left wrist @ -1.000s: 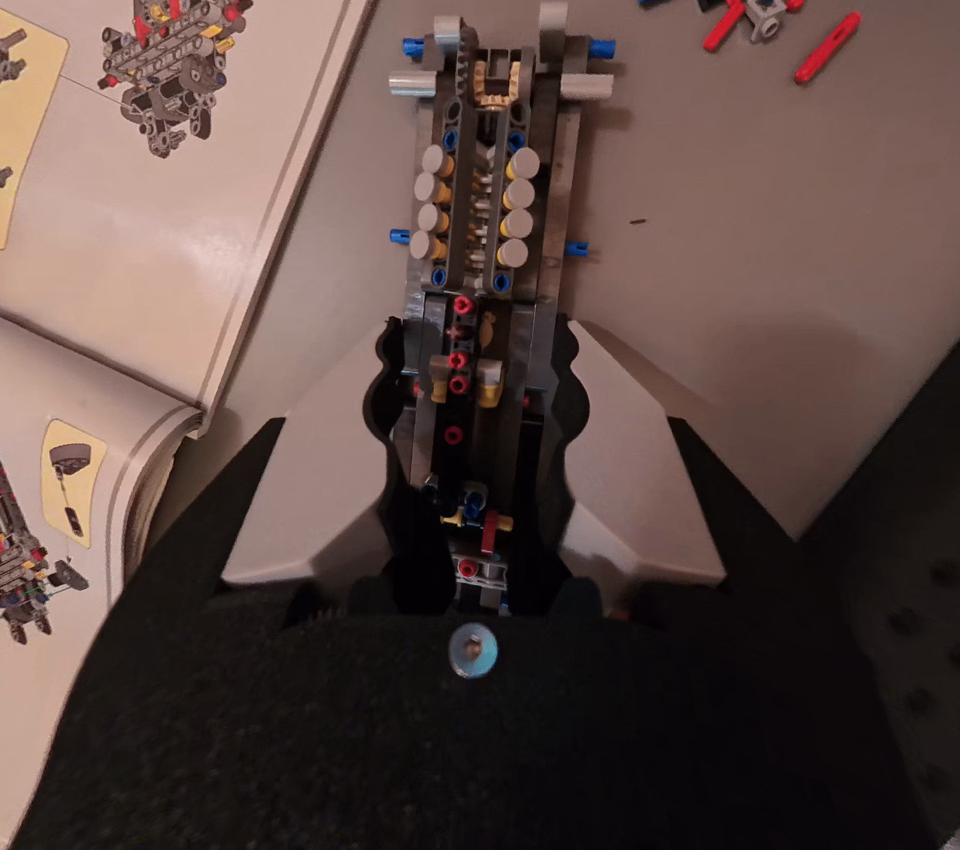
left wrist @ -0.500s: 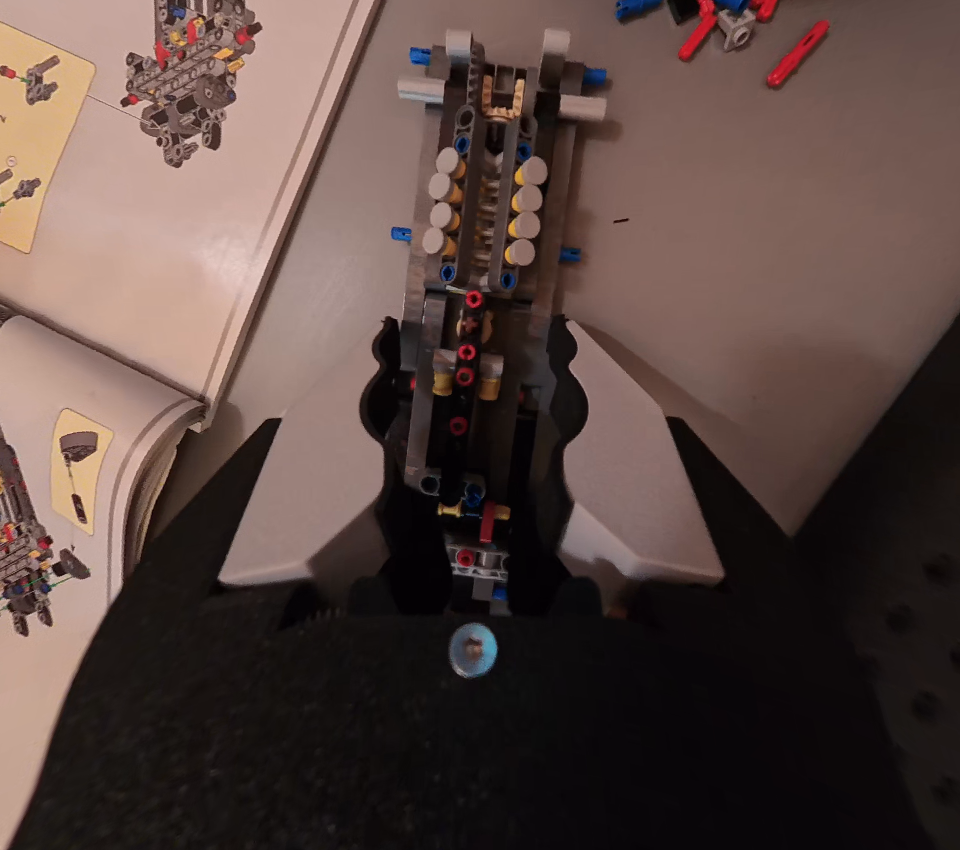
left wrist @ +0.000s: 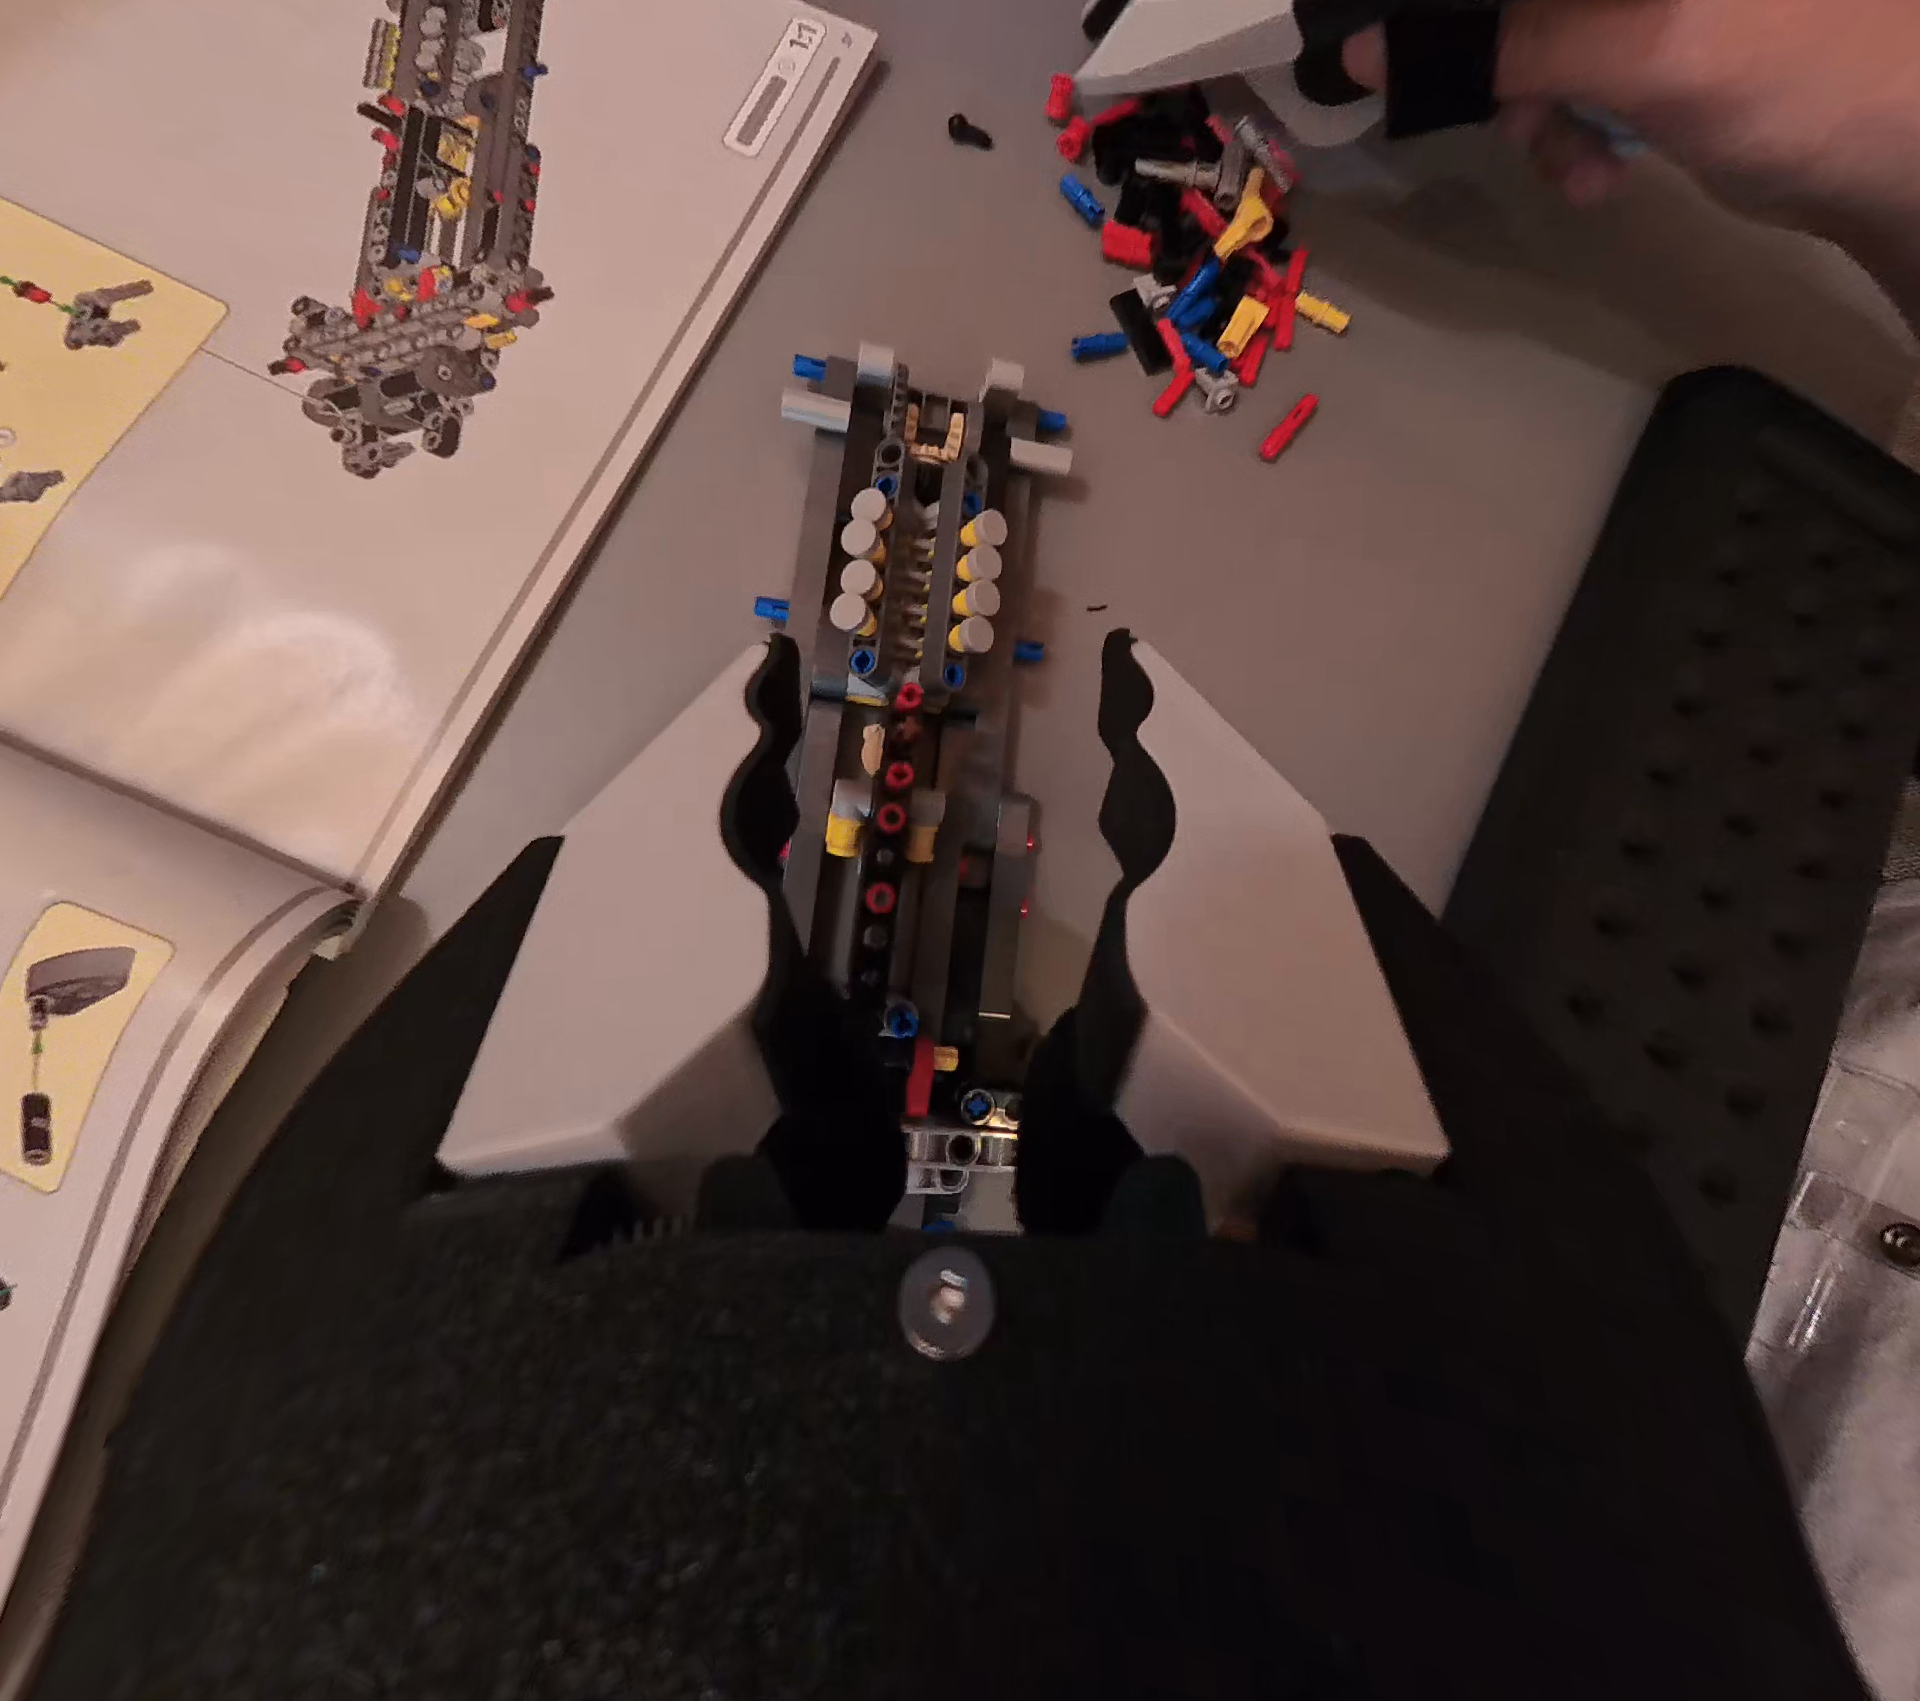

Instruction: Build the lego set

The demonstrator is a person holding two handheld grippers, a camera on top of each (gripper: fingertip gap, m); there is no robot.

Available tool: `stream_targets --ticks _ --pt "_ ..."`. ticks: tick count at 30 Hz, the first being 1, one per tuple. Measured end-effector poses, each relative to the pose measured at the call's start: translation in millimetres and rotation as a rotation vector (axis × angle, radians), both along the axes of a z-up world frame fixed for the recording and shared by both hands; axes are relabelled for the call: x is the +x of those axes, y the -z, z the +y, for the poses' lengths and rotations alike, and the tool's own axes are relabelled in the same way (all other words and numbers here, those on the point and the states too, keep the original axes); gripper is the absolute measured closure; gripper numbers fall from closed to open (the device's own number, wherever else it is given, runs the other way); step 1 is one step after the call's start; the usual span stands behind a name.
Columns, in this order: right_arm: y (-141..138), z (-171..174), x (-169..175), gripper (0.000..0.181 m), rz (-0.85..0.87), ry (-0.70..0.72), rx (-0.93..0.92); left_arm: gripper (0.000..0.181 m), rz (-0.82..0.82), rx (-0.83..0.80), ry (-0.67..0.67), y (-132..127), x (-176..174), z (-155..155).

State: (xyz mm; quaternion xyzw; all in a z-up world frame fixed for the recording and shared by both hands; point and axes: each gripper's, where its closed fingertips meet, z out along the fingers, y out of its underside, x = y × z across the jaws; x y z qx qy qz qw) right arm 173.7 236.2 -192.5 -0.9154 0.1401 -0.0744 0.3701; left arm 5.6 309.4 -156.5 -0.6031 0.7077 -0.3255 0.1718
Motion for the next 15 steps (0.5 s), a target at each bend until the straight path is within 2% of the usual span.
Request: stream_targets --ticks 3,6,8,11,15 --pt "-13 -1 24 0.163 -0.055 0.098 0.092 0.128 -0.043 -0.021 0.023 -10 1 -2" --pt "-10 -2 43 0.149 -0.054 0.217 0.129 0.133 -0.086 -0.06 0.053 -25 5 -3" --pt "-7 -5 54 0.15 -0.084 0.287 0.112 0.135 -0.1 -0.055 0.07 -32 9 0" --pt "3 -10 63 0.151 -0.094 0.321 0.04 0.136 -0.113 -0.015 0.086 -37 15 11" --pt "7 -5 68 0.146 -0.069 0.329 0.054 0.136 -0.114 -0.028 0.11 -38 19 13"
